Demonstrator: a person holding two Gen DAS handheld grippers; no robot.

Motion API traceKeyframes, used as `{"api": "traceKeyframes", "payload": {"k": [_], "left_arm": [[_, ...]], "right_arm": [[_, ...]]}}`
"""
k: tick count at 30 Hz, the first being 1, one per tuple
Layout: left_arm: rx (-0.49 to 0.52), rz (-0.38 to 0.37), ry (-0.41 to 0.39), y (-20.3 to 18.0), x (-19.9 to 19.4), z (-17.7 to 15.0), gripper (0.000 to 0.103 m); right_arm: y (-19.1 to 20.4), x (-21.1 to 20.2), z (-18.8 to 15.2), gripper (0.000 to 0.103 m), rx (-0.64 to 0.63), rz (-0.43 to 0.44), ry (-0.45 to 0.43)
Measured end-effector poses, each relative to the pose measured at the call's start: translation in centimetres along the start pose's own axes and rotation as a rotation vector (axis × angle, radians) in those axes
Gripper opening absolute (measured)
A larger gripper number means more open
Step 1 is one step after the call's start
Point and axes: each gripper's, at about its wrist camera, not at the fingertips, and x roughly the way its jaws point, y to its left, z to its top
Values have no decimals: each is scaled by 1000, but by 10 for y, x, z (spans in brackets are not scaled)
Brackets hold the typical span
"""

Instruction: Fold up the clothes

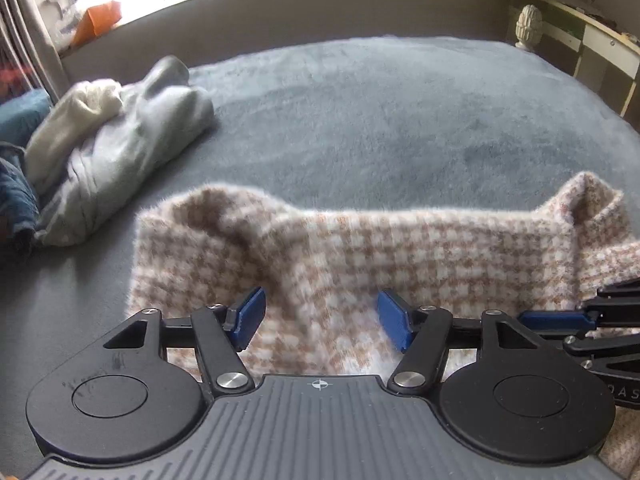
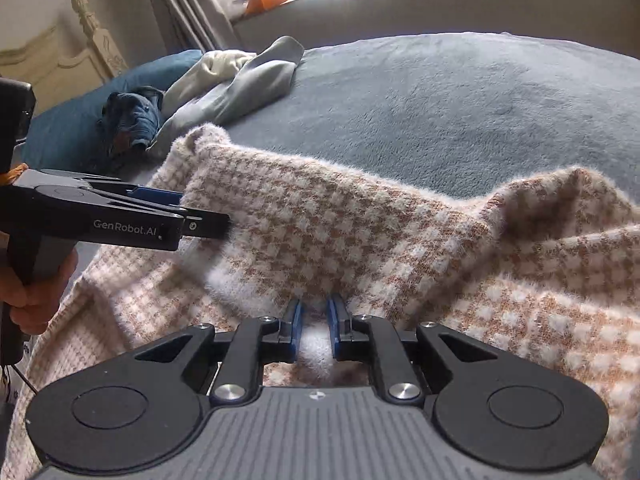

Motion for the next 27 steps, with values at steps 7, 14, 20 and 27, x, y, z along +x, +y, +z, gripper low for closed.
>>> {"api": "traceKeyframes", "payload": {"k": [7,14,20,27], "left_arm": [[20,-56,-64,-24,7,30,62],[-11,-60,-44,-16,39,8,65],[5,-69,-60,-15,41,6,67],[14,-115,-62,-5,51,2,68]], "right_arm": [[4,-3,-4,15,10,-29,-26],[14,-24,13,15,-6,-73,-71],[13,-22,49,16,-62,-169,-207],[-3,25,20,16,-75,-232,-132]]}}
